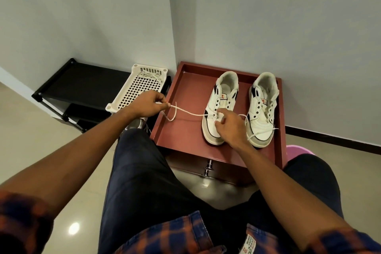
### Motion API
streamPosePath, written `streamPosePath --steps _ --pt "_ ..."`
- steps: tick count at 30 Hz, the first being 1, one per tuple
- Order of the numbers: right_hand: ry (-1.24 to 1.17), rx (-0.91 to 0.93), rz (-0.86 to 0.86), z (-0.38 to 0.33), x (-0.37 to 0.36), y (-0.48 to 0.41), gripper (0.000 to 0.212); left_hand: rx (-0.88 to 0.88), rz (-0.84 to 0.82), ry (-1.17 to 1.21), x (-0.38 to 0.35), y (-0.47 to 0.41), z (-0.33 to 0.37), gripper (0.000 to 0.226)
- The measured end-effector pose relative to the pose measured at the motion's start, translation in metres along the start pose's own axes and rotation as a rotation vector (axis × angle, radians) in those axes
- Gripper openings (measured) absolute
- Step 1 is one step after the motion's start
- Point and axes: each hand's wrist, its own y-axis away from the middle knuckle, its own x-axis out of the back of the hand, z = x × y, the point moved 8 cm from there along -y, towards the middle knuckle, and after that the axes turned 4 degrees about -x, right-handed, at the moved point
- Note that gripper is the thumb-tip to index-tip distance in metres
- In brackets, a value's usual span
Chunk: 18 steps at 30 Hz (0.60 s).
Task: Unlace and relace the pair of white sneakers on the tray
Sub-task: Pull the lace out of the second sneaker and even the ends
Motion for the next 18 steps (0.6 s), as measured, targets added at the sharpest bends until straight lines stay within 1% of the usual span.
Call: streamPosePath --steps 1,2,3,5,6,8,9,10,11,12,14,16,18 --pt "-0.049 -0.020 0.072 0.006 0.009 0.001 0.048 -0.004 0.008 0.026 0.000 0.000 0.004 0.017" --pt "-0.084 -0.068 0.103 0.014 0.016 0.003 0.048 -0.005 0.009 0.058 -0.003 0.000 0.009 0.018" --pt "-0.115 -0.136 0.089 0.023 0.018 0.003 0.048 -0.009 0.002 0.086 -0.007 -0.001 0.015 0.020" --pt "-0.135 -0.252 -0.034 0.042 0.011 0.005 0.045 -0.017 -0.017 0.140 -0.015 -0.001 0.028 0.024" --pt "-0.126 -0.271 -0.098 0.047 0.008 0.006 0.046 -0.027 -0.018 0.186 -0.018 -0.001 0.037 0.027" --pt "-0.115 -0.275 -0.169 0.053 0.003 0.009 0.047 -0.043 -0.016 0.303 -0.021 -0.001 0.055 0.031" --pt "-0.120 -0.282 -0.194 0.054 0.002 0.009 0.044 -0.050 -0.011 0.349 -0.021 -0.002 0.063 0.031" --pt "-0.127 -0.306 -0.221 0.056 0.000 0.009 0.036 -0.060 -0.001 0.384 -0.020 -0.003 0.071 0.031" --pt "-0.118 -0.326 -0.252 0.058 0.001 0.010 0.024 -0.070 0.012 0.411 -0.019 -0.004 0.078 0.031" --pt "-0.078 -0.341 -0.278 0.059 0.003 0.009 0.016 -0.074 0.032 0.436 -0.017 -0.004 0.083 0.031" --pt "0.044 -0.317 -0.319 0.055 0.017 0.005 0.018 -0.065 0.087 0.481 -0.009 -0.005 0.093 0.032" --pt "0.122 -0.222 -0.371 0.039 0.035 0.000 0.019 -0.041 0.115 0.502 0.002 -0.004 0.101 0.031" --pt "0.145 -0.109 -0.410 0.015 0.058 -0.004 0.013 -0.019 0.128 0.489 0.011 -0.003 0.106 0.029"
